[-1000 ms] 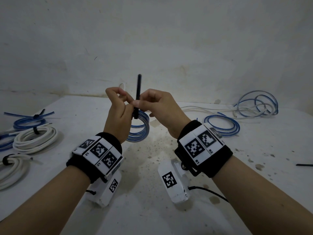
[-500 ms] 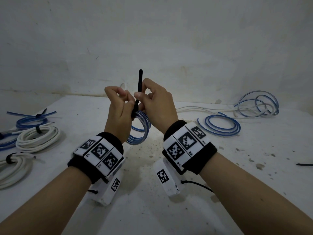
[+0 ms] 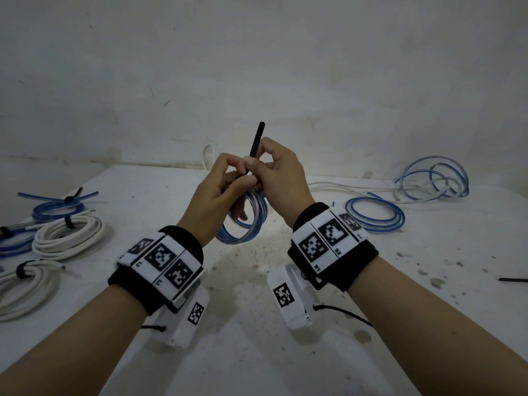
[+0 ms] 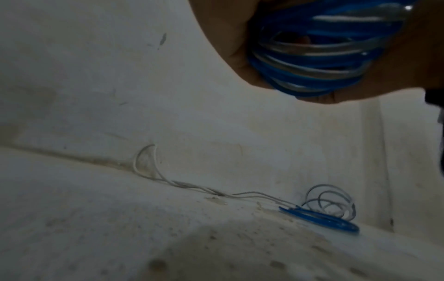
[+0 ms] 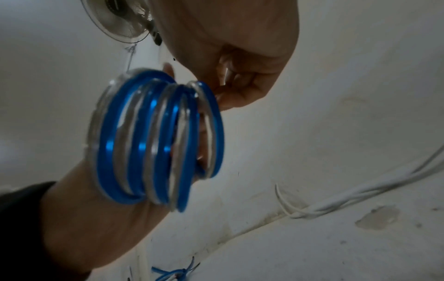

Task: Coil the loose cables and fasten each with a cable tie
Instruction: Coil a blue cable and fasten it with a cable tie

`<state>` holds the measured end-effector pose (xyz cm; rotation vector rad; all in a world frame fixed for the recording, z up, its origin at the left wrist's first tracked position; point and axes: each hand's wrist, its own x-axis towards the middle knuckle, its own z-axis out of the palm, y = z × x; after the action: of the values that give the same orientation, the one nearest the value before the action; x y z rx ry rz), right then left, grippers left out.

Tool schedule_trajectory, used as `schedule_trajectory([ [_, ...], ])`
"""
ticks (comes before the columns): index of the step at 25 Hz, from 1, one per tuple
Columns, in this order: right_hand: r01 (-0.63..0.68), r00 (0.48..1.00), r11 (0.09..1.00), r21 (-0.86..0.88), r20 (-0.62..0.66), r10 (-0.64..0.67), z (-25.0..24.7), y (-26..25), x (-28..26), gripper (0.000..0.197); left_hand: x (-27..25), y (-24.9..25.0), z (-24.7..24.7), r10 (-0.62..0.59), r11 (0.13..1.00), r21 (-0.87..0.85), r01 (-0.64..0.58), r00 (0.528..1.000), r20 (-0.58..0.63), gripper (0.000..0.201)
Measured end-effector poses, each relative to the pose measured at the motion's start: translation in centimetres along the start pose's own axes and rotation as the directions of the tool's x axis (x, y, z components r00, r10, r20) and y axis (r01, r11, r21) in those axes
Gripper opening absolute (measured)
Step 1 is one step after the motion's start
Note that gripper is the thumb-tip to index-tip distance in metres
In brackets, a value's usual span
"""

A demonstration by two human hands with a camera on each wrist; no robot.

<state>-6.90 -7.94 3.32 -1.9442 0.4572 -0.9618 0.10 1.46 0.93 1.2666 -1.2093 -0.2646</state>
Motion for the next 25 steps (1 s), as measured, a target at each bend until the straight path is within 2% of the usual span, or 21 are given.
schedule_trajectory([
  [2, -0.024, 0.999, 0.999, 0.04, 0.033, 0.022, -0.4, 0.1, -0.2, 0.027, -0.4, 0.3, -0.3, -0.079, 0.996, -0.039, 0.084, 0.991, 0.107, 0.02],
  [4, -0.04, 0.997, 0.997, 0.069, 0.067, 0.036, -0.7, 0.1, -0.2, 0.021, -0.7, 0.7, -0.6, -0.115, 0.993, 0.004, 0.116, 0.979, 0.171, 0.023],
  [6, -0.037, 0.995, 0.995, 0.091, 0.094, 0.029, -0.8, -0.1, -0.1, 0.016, -0.8, 1.0, -0.7, -0.109, 0.994, 0.029, 0.106, 0.982, 0.157, 0.023],
  [9, -0.034, 0.995, 0.994, 0.1, 0.098, 0.024, -0.3, -0.3, 0.1, 0.018, -1.0, 1.0, -0.6, -0.077, 0.996, 0.06, 0.073, 0.994, 0.082, 0.026],
  [13, -0.084, 0.991, 0.995, 0.061, 0.105, 0.077, 0.6, 0.1, 0.3, 0.025, -1.6, 0.7, -0.8, -0.043, 0.956, 0.294, 0.018, 0.996, 0.079, 0.025],
  [15, -0.122, 0.987, 0.991, 0.049, 0.113, 0.116, 1.3, 0.5, 0.4, 0.026, -1.8, 0.6, -0.9, -0.054, 0.941, 0.338, 0.028, 0.996, 0.065, 0.023],
  [17, -0.126, 0.988, 0.99, 0.063, 0.102, 0.119, 2.3, 0.4, 0.5, 0.027, -2.0, 0.3, -1.4, -0.067, 0.941, 0.333, 0.06, 0.998, 0.008, 0.024],
  [19, -0.106, 0.989, 0.986, 0.126, 0.114, 0.091, 3.1, -0.2, 0.7, 0.019, -1.9, 0.1, -2.5, -0.083, 0.936, 0.337, 0.096, 0.995, -0.053, 0.024],
  [20, -0.106, 0.984, 0.984, 0.145, 0.155, 0.084, 3.4, -0.7, 0.6, 0.015, -1.7, 0.1, -3.3, -0.084, 0.934, 0.34, 0.113, 0.992, -0.098, 0.022],
  [21, -0.117, 0.969, 0.986, 0.12, 0.233, 0.087, 3.9, -1.1, 0.5, 0.02, -1.4, 0.2, -4.4, -0.081, 0.934, 0.333, 0.132, 0.983, -0.165, 0.021],
  [23, -0.122, 0.91, 0.993, 0.009, 0.399, 0.108, 5.0, -1.8, -0.1, 0.031, -0.9, 0.4, -6.5, -0.097, 0.942, 0.283, 0.182, 0.953, -0.288, 0.022],
  [25, -0.069, 0.9, 0.996, -0.05, 0.427, 0.084, 6.5, -2.0, -0.3, 0.032, -0.6, 0.5, -7.9, -0.145, 0.944, 0.239, 0.229, 0.935, -0.324, 0.023],
])
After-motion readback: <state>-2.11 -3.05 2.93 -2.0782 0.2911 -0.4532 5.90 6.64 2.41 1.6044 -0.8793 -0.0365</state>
